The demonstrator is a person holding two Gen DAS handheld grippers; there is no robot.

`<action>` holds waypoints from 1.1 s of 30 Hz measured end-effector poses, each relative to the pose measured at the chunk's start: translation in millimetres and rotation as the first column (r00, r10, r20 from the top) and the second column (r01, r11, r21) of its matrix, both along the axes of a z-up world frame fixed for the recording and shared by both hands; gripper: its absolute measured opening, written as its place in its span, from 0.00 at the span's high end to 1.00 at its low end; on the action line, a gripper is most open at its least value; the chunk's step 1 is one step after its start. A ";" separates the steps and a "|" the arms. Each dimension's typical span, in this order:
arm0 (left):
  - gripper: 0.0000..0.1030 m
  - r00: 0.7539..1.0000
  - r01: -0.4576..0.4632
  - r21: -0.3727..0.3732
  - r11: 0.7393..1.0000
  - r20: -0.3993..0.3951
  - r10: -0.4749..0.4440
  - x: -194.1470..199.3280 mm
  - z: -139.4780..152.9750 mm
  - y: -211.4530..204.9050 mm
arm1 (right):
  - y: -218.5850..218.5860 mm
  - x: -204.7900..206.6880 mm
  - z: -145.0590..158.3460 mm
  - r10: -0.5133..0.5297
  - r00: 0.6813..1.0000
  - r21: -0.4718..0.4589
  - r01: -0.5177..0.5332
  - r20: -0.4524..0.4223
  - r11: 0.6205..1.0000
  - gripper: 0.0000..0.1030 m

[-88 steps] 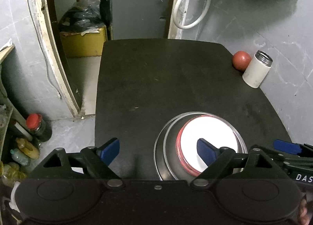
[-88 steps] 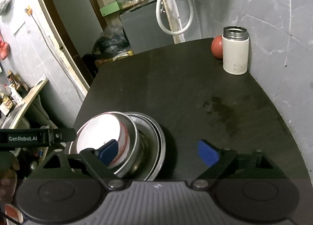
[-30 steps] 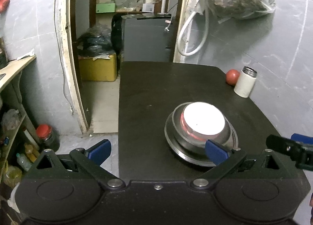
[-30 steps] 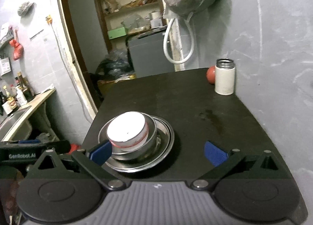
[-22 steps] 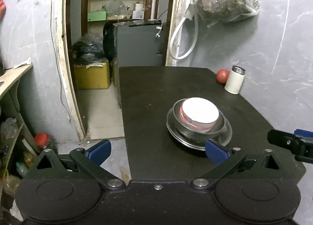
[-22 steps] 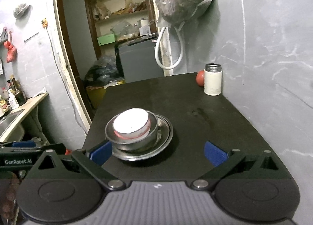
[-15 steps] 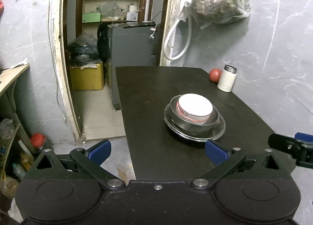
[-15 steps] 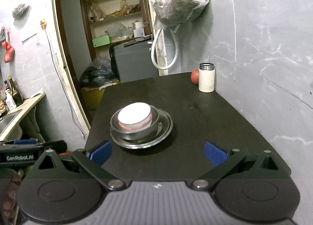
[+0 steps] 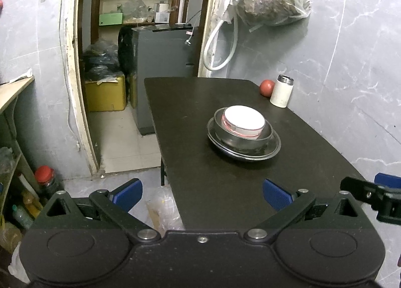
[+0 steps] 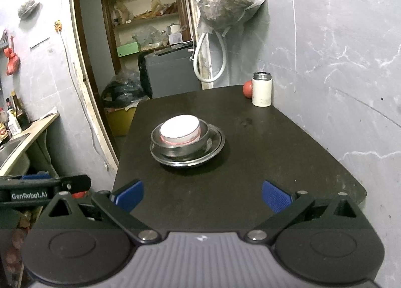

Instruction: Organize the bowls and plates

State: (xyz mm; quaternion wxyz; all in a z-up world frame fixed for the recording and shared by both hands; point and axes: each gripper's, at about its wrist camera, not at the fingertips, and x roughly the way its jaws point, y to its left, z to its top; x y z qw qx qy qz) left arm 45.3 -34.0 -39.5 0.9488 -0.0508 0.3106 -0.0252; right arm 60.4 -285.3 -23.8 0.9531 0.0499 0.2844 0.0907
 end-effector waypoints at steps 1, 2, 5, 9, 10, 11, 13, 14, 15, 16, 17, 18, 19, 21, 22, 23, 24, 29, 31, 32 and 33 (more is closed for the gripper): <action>0.01 1.000 0.001 -0.001 1.000 -0.003 -0.001 -1.1 -0.9 -0.5 | -0.3 -1.9 -0.7 -0.001 1.000 -0.001 0.001 -0.003 1.000 0.00; 0.01 1.000 0.003 -0.001 1.000 -0.005 -0.003 -2.3 -1.4 -0.8 | -1.1 -3.8 -1.1 -0.006 1.000 -0.001 0.006 -0.006 1.000 0.00; 0.01 1.000 0.009 0.007 1.000 0.001 -0.009 -6.9 -0.7 -1.1 | -3.9 -7.7 -1.3 -0.024 1.000 0.009 0.024 -0.009 1.000 0.00; 0.01 1.000 0.007 0.011 1.000 0.008 -0.007 -11.2 -0.1 -1.4 | -5.5 -10.7 -2.3 -0.027 1.000 0.013 0.027 -0.012 1.000 0.00; 0.01 1.000 0.006 0.012 1.000 0.007 -0.006 -11.4 -0.3 -1.4 | -5.7 -11.0 -2.8 -0.024 1.000 0.011 0.024 -0.013 1.000 0.00; 0.01 1.000 0.006 0.012 1.000 0.006 -0.006 -12.2 -0.1 -1.4 | -5.9 -11.4 -3.1 -0.022 1.000 0.009 0.022 -0.014 1.000 0.00; 0.01 1.000 0.007 0.013 1.000 0.009 -0.007 -14.1 0.3 -1.9 | -7.0 -13.0 -3.5 -0.019 1.000 0.009 0.019 -0.012 1.000 0.00; 0.01 1.000 0.007 0.014 1.000 0.010 -0.007 -14.8 0.3 -2.6 | -7.3 -13.6 -3.5 -0.018 1.000 0.009 0.018 -0.012 1.000 0.00; 0.01 1.000 0.008 0.015 1.000 0.010 -0.008 -15.7 0.4 -2.8 | -8.2 -13.5 -3.9 -0.018 1.000 0.009 0.018 -0.013 1.000 0.00; 0.01 1.000 0.008 0.016 1.000 0.011 -0.008 -16.2 0.4 -3.2 | -8.5 -13.1 -3.7 -0.017 1.000 0.009 0.017 -0.014 1.000 0.00; 0.01 1.000 0.007 0.016 1.000 0.010 -0.008 -16.1 0.4 -3.3 | -8.4 -13.2 -3.8 -0.017 1.000 0.009 0.017 -0.013 1.000 0.00; 0.01 1.000 0.007 0.019 1.000 0.011 -0.007 -16.6 0.5 -3.6 | -8.6 -13.2 -3.7 -0.017 1.000 0.009 0.017 -0.014 1.000 0.00; 0.01 1.000 0.006 0.019 1.000 0.012 -0.006 -16.2 0.5 -3.5 | -8.4 -13.2 -3.9 -0.017 1.000 0.009 0.017 -0.014 1.000 0.00; 0.01 1.000 0.003 0.026 1.000 0.016 -0.004 -17.6 0.1 -5.0 | -9.0 -14.2 -4.7 -0.015 1.000 0.010 0.015 -0.014 1.000 0.00; 0.01 1.000 0.002 0.028 1.000 0.016 -0.003 -17.2 0.1 -5.4 | -9.3 -14.3 -4.9 -0.014 1.000 0.011 0.014 -0.014 1.000 0.00; 0.01 1.000 0.001 0.028 1.000 0.016 -0.002 -16.8 0.1 -5.9 | -9.6 -13.9 -4.9 -0.012 1.000 0.011 0.012 -0.014 1.000 0.00; 0.01 1.000 0.002 0.028 1.000 0.016 -0.002 -16.9 0.2 -5.9 | -10.1 -13.5 -5.1 -0.011 1.000 0.011 0.011 -0.014 1.000 0.00; 0.01 1.000 0.000 0.031 1.000 0.017 0.000 -17.7 0.0 -6.3 | -11.3 -12.5 -6.5 -0.005 1.000 0.015 0.005 -0.018 1.000 0.00; 0.01 1.000 -0.001 0.031 1.000 0.016 0.001 -17.6 -0.1 -6.2 | -11.4 -12.2 -7.0 -0.001 1.000 0.015 0.002 -0.020 1.000 0.00; 0.01 1.000 -0.001 0.031 1.000 0.016 0.000 -17.6 0.1 -6.2 | -11.4 -12.0 -7.1 0.000 1.000 0.015 0.000 -0.020 1.000 0.00; 0.01 1.000 -0.001 0.031 1.000 0.016 0.000 -17.6 0.1 -6.0 | -11.8 -11.0 -7.0 0.002 1.000 0.015 -0.001 -0.021 1.000 0.00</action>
